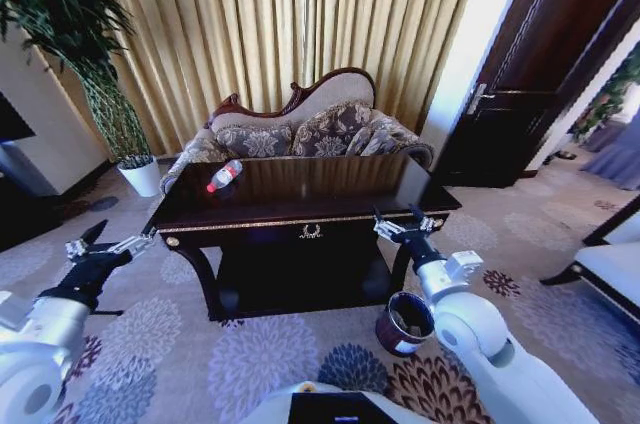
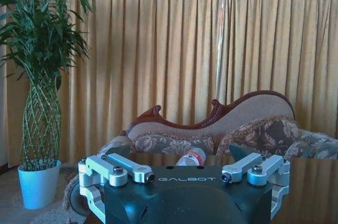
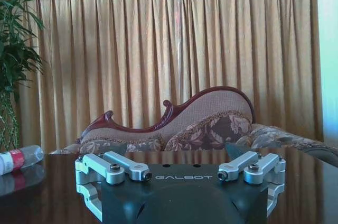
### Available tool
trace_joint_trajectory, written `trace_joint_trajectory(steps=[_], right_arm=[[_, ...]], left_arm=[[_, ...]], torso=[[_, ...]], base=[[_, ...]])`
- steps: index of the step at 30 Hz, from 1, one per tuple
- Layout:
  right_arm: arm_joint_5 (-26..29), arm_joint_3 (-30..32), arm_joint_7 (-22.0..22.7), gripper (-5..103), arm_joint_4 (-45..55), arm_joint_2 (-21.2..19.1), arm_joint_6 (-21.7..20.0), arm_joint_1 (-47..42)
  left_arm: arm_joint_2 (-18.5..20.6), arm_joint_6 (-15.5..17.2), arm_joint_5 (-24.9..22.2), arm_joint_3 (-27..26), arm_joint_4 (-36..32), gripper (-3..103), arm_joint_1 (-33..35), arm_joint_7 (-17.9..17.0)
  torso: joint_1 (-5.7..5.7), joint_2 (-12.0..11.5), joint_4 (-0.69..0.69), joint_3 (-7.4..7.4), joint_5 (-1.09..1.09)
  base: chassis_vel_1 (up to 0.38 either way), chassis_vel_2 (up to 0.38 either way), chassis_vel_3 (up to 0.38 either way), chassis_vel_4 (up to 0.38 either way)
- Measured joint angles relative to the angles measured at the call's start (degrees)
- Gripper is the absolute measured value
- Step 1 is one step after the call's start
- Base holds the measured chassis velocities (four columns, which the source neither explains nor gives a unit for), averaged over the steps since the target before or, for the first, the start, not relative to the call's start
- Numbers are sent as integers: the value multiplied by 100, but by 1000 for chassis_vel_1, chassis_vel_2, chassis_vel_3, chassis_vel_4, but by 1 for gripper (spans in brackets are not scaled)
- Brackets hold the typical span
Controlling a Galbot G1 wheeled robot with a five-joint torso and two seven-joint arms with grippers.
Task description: Move to the front of the table and place the trash on the table into the trash bin.
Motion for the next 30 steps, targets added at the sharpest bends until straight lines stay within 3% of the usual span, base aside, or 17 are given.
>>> trace_joint_trajectory(steps=[23,28,30], right_arm=[[-50,-84,0,100,-28,50,68,9],[-78,-70,9,100,-34,64,79,-22],[-88,-63,14,100,-36,82,80,-59]], left_arm=[[-5,-19,6,16,0,100,7,-2],[170,-20,-66,17,0,100,-85,-112],[413,-20,-192,12,127,100,-216,-218]], torso=[[0,0,0,0,0],[2,-1,0,1,0],[-2,1,0,-2,0]], base=[[-145,145,152,-143],[-33,27,24,-27],[0,0,0,0]])
